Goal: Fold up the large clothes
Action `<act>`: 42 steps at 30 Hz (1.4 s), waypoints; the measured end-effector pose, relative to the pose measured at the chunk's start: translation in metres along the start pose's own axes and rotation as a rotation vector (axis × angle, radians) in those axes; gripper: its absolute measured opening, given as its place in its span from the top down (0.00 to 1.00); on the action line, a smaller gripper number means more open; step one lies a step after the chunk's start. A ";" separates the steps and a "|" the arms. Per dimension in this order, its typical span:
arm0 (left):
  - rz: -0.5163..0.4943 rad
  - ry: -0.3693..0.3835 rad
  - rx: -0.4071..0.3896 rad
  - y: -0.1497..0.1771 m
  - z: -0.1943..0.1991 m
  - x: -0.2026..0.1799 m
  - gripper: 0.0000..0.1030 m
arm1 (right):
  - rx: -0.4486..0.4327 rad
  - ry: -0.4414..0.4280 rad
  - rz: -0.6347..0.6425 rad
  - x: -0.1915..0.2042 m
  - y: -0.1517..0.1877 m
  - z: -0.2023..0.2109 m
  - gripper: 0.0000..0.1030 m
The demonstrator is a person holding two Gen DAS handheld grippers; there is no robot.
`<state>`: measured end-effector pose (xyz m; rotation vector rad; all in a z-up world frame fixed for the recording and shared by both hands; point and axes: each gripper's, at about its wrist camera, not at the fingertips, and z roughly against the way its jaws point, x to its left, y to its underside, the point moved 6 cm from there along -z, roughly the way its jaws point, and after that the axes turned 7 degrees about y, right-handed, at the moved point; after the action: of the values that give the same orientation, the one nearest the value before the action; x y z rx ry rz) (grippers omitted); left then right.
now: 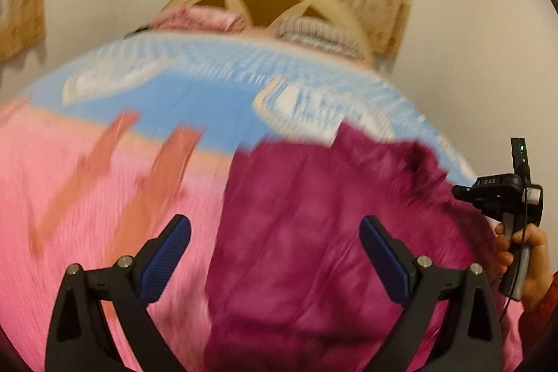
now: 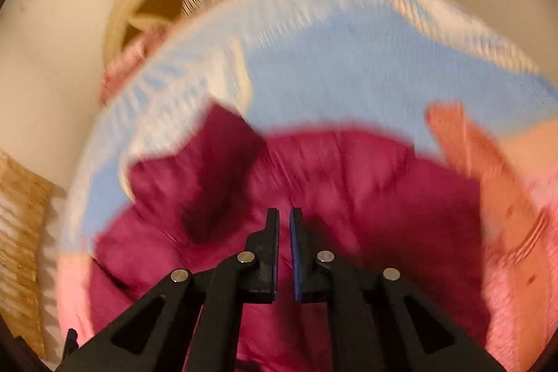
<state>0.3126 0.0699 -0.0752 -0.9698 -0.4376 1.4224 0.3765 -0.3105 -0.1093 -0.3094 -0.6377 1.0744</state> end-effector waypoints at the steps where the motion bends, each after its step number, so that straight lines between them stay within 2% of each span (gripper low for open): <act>1: -0.014 -0.009 -0.005 -0.017 -0.003 -0.005 0.03 | -0.016 -0.016 0.017 0.006 -0.006 0.006 0.93; 2: -0.018 -0.008 -0.003 -0.026 -0.007 -0.006 0.03 | -0.028 -0.045 0.050 0.019 -0.016 0.012 0.81; 4: -0.027 0.010 0.033 -0.044 -0.025 -0.013 0.00 | -0.015 -0.066 0.081 0.039 -0.024 0.012 0.06; 5: -0.034 0.026 0.060 -0.052 -0.038 -0.019 0.00 | -0.023 -0.076 0.081 0.046 -0.028 0.009 0.03; 8: -0.066 0.011 0.119 -0.067 -0.073 -0.033 0.00 | -0.010 -0.044 0.118 0.066 -0.029 -0.012 0.03; 9: -0.065 0.013 0.142 -0.070 -0.085 -0.037 0.00 | 0.010 -0.005 0.128 0.070 -0.028 -0.024 0.04; 11: -0.042 0.034 0.172 -0.073 -0.100 -0.041 0.00 | 0.063 0.074 0.153 0.068 -0.017 -0.045 0.30; 12: -0.026 0.043 0.184 -0.075 -0.108 -0.044 0.00 | 0.115 0.105 0.169 0.064 -0.009 -0.057 0.63; 13: -0.017 0.049 0.195 -0.076 -0.114 -0.047 0.00 | 0.159 0.111 0.173 0.060 0.001 -0.064 0.85; 14: -0.017 0.056 0.202 -0.077 -0.119 -0.050 0.00 | 0.170 0.106 0.174 0.053 0.008 -0.065 0.85; 17: -0.050 0.078 0.214 -0.082 -0.129 -0.068 0.00 | 0.069 0.139 0.216 0.037 0.015 -0.047 0.87; 20: -0.107 0.086 0.233 -0.080 -0.145 -0.093 0.00 | 0.026 0.114 0.167 0.017 0.029 -0.039 0.87; 23: -0.068 0.083 0.298 -0.075 -0.168 -0.106 0.00 | 0.000 0.083 0.168 0.011 0.037 -0.048 0.87; 26: -0.043 0.065 0.324 -0.078 -0.182 -0.117 0.01 | -0.040 0.075 0.182 0.011 0.039 -0.047 0.87; 29: -0.069 0.048 0.385 -0.072 -0.200 -0.133 0.01 | -0.052 0.041 0.160 0.008 0.039 -0.045 0.87; 32: -0.270 -0.032 0.417 -0.051 -0.212 -0.161 0.01 | -0.049 -0.022 0.105 0.000 0.038 -0.043 0.87; 34: -0.418 -0.162 0.391 -0.037 -0.218 -0.173 0.01 | -0.047 -0.051 0.080 -0.003 0.038 -0.044 0.88; 35: -0.447 -0.205 0.381 -0.034 -0.221 -0.175 0.03 | -0.047 -0.058 0.075 -0.003 0.038 -0.044 0.88; 37: -0.474 -0.293 0.361 -0.033 -0.230 -0.173 0.11 | -0.050 -0.059 0.076 -0.003 0.038 -0.044 0.88; 38: -0.471 -0.325 0.355 -0.034 -0.233 -0.169 0.18 | -0.050 -0.060 0.075 -0.003 0.038 -0.043 0.88; 39: -0.452 -0.353 0.351 -0.037 -0.234 -0.162 0.37 | -0.049 -0.064 0.072 -0.003 0.038 -0.043 0.88; 40: -0.410 -0.339 0.360 -0.039 -0.233 -0.154 0.50 | -0.048 -0.068 0.069 -0.004 0.038 -0.044 0.88; 41: -0.374 -0.308 0.373 -0.040 -0.232 -0.149 0.78 | -0.046 -0.071 0.064 -0.005 0.037 -0.044 0.88; 42: -0.338 -0.279 0.381 -0.041 -0.230 -0.143 0.89 | -0.046 -0.074 0.061 -0.006 0.037 -0.045 0.89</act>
<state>0.4925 -0.1281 -0.1333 -0.3696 -0.4869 1.2713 0.3758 -0.2960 -0.1657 -0.3318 -0.7234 1.1351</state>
